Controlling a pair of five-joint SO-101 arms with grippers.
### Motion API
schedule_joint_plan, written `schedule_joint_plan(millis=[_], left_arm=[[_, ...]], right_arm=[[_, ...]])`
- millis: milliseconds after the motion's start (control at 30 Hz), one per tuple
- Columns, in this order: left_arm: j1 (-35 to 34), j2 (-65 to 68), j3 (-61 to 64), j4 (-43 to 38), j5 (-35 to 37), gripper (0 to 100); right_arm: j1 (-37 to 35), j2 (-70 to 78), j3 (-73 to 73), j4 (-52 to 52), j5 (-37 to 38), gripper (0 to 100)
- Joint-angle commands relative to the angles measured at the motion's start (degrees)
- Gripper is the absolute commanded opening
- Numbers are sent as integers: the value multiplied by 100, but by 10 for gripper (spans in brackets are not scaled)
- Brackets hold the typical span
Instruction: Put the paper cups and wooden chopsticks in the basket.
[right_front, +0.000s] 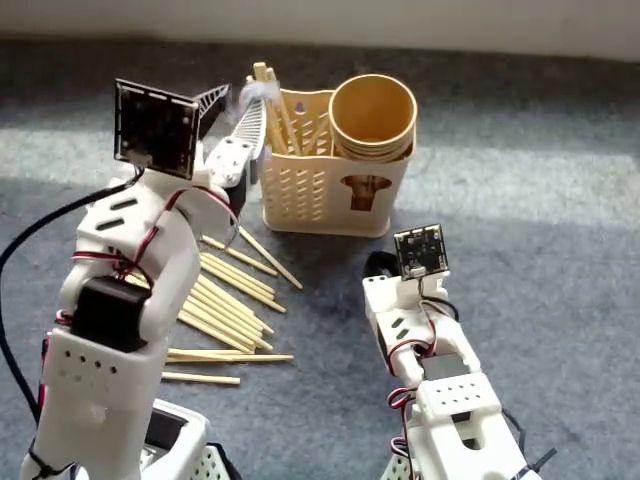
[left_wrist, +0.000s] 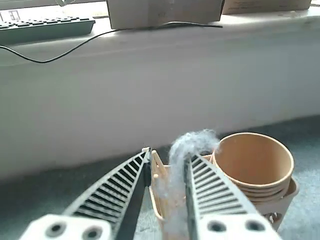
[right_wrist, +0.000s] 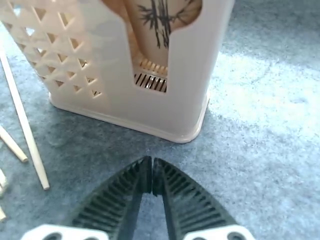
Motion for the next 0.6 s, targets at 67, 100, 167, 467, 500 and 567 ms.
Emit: schedule_joint_plan(millis=[67, 100, 167, 467, 500, 567], left_arm=[[-418, -259, -611, 1389, -607, 72], [-523, -259, -655, 1574, -659, 73], [-716, -259, -725, 1934, -686, 73], [-884, -251, -664, 3499, -1925, 70], [-875, -251, -629, 3701, -2189, 70], [-866, -251, -479, 4053, -2708, 70]], right_arm=[[-31, -110, -40, 13, 70, 20], [-31, -110, -40, 13, 70, 20], [-31, -101, -40, 13, 70, 20], [-31, -92, -40, 13, 79, 20], [-31, -92, -40, 13, 79, 20], [-31, -92, -40, 13, 79, 20]])
